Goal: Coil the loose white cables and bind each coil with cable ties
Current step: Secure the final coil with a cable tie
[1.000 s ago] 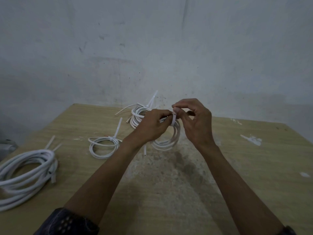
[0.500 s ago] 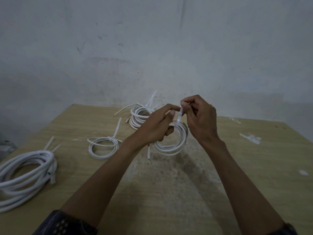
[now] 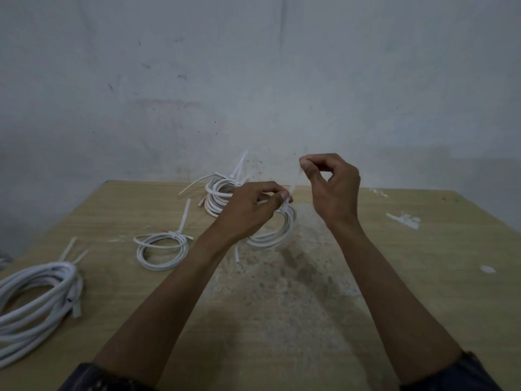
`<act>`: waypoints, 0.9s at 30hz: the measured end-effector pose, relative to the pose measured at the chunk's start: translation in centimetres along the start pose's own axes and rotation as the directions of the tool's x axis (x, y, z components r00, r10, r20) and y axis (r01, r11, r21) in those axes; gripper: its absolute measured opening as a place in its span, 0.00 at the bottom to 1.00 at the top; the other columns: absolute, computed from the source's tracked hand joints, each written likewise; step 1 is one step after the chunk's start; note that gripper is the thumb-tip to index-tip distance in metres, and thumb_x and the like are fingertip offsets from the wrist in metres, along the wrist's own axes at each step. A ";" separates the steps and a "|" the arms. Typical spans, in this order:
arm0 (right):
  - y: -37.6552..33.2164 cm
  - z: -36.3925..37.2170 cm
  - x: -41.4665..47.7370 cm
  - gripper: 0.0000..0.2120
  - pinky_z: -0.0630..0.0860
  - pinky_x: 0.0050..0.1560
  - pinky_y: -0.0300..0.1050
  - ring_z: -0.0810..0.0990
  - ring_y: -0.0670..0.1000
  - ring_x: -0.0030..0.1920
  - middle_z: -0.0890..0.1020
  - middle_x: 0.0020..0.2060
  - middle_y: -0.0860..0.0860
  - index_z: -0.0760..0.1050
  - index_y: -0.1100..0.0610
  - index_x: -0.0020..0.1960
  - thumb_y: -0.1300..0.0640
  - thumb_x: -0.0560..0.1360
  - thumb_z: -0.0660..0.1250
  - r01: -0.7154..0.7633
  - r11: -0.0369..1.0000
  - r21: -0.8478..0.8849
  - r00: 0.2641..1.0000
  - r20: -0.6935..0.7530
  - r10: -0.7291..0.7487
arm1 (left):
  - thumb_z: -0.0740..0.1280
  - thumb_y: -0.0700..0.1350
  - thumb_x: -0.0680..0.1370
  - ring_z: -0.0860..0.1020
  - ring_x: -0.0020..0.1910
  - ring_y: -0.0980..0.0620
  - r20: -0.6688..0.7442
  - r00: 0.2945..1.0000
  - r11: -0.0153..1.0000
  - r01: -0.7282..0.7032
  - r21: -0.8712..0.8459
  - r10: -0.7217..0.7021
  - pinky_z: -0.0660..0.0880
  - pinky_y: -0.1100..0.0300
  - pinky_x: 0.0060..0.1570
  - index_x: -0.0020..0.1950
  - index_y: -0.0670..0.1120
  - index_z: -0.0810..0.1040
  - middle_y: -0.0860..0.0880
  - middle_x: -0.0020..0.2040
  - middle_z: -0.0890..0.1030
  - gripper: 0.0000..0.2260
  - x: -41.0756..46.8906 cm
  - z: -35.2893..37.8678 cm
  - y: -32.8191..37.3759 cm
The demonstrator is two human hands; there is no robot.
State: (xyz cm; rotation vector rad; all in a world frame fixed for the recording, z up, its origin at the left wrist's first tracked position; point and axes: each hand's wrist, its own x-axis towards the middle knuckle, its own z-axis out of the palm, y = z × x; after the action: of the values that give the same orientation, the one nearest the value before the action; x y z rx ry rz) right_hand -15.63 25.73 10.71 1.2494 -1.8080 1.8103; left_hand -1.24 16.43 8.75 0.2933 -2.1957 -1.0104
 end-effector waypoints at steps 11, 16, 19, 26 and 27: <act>0.8 0.7 0.1 0.02 0.74 0.33 0.36 0.82 0.47 0.31 0.84 0.35 0.53 0.83 0.57 0.48 0.60 0.78 0.71 -0.157 0.972 0.174 0.983 0.120 0.137 | 0.68 0.48 0.81 0.75 0.27 0.64 -0.028 0.999 0.999 0.038 -0.019 -0.038 0.67 0.69 0.32 0.44 0.43 0.84 0.59 0.29 0.79 0.12 -0.2 -0.1 0.8; 0.3 4.2 -2.5 0.09 0.75 0.31 0.43 0.79 0.48 0.33 0.84 0.41 0.54 0.79 0.56 0.54 0.52 0.82 0.63 -0.419 0.881 0.218 0.871 0.371 0.323 | 0.65 0.51 0.82 0.62 0.21 0.57 -0.022 0.906 0.843 0.384 -0.377 -0.423 0.57 0.67 0.22 0.44 0.41 0.82 0.53 0.25 0.68 0.15 -2.2 -2.5 -1.9; -1.1 7.4 -6.1 0.12 0.78 0.28 0.43 0.82 0.50 0.32 0.83 0.42 0.58 0.75 0.52 0.59 0.47 0.84 0.57 -0.450 0.888 0.094 0.646 0.721 0.251 | 0.66 0.51 0.81 0.61 0.20 0.57 -0.142 0.771 0.680 0.439 -0.587 -0.620 0.58 0.70 0.20 0.39 0.44 0.76 0.48 0.29 0.70 0.14 -3.2 -6.1 -4.5; -0.9 19.0 -8.7 0.15 0.74 0.29 0.43 0.79 0.53 0.28 0.81 0.29 0.56 0.72 0.62 0.55 0.49 0.82 0.62 -0.415 0.908 -0.051 0.627 0.707 0.326 | 0.64 0.53 0.81 0.80 0.55 0.43 -0.542 0.725 0.702 0.641 0.309 -0.424 0.74 0.54 0.54 0.56 0.43 0.82 0.41 0.56 0.81 0.15 -6.7 -12.8 -10.5; -0.2 19.9 -9.4 0.17 0.76 0.37 0.46 0.81 0.56 0.37 0.82 0.37 0.58 0.75 0.61 0.53 0.46 0.81 0.62 -0.246 0.954 -0.173 0.624 0.724 0.292 | 0.61 0.56 0.82 0.77 0.60 0.40 -0.511 0.715 0.649 0.679 0.344 -0.477 0.71 0.52 0.58 0.60 0.43 0.80 0.39 0.60 0.79 0.19 -8.0 -12.7 -11.9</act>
State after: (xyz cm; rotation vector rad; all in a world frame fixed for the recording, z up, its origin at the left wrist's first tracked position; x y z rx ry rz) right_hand -2.77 10.88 0.66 1.9932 -2.5722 1.4313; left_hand 12.25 4.75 1.86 1.4280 -1.9808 -0.5638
